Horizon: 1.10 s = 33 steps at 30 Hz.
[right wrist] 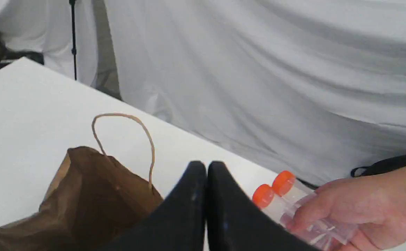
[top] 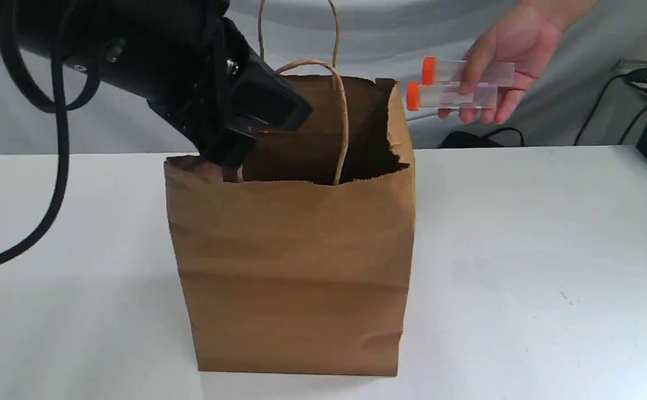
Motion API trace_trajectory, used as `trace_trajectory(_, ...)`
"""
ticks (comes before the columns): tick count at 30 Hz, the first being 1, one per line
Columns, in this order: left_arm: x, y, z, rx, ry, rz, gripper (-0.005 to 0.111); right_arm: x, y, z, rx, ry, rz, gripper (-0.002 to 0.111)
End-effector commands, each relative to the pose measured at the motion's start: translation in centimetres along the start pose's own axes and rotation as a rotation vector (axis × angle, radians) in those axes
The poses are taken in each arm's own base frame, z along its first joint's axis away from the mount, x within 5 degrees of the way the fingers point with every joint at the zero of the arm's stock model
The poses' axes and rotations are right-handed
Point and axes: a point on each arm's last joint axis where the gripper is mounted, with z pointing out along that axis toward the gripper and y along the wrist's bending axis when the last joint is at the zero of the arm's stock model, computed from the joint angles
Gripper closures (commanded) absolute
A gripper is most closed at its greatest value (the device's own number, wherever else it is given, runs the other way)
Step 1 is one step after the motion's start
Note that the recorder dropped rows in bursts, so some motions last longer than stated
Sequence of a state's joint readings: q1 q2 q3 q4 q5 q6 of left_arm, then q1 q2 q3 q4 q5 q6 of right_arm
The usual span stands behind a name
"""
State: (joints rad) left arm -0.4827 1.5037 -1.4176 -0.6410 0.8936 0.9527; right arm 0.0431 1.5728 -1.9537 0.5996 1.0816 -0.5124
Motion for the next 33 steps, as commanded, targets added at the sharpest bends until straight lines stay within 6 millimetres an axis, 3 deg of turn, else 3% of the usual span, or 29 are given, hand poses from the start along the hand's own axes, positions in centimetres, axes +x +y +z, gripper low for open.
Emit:
trace_trajectory(1, -0.3, -0.3, -0.1, 0.009, -0.008, -0.025, 0.107, 1.3, -0.6, 4.2, -0.073, 0.110, -0.035, 0.108)
trace_trajectory(7, -0.3, -0.3, -0.1, 0.011, -0.007, -0.036, 0.107, 4.4, -1.4, 10.3, -0.153, 0.319, -0.094, 0.108)
trace_trajectory(13, -0.2, -0.4, -0.1, 0.026, 0.004, -0.036, 0.107, 5.7, -0.8, 13.1, -0.211, 0.363, -0.157, 0.105)
trace_trajectory(16, -0.2, -0.4, -0.1, 0.028, 0.006, -0.036, 0.107, 6.0, 0.0, 14.1, -0.248, 0.373, -0.216, 0.088)
trace_trajectory(19, -0.2, -0.4, -0.1, 0.029, 0.007, -0.036, 0.107, 6.0, 1.1, 15.0, -0.263, 0.357, -0.287, 0.059)
trace_trajectory(22, -0.2, -0.4, -0.1, 0.031, 0.008, -0.036, 0.107, 5.9, 2.1, 15.7, -0.243, 0.341, -0.358, 0.049)
trace_trajectory(28, -0.2, -0.4, -0.1, 0.031, 0.008, -0.036, 0.107, 6.1, 3.4, 17.9, -0.182, 0.324, -0.465, 0.048)
trace_trajectory(33, -0.2, -0.4, -0.1, 0.031, 0.008, -0.036, 0.107, 6.9, 2.9, 19.4, -0.174, 0.332, -0.454, 0.048)
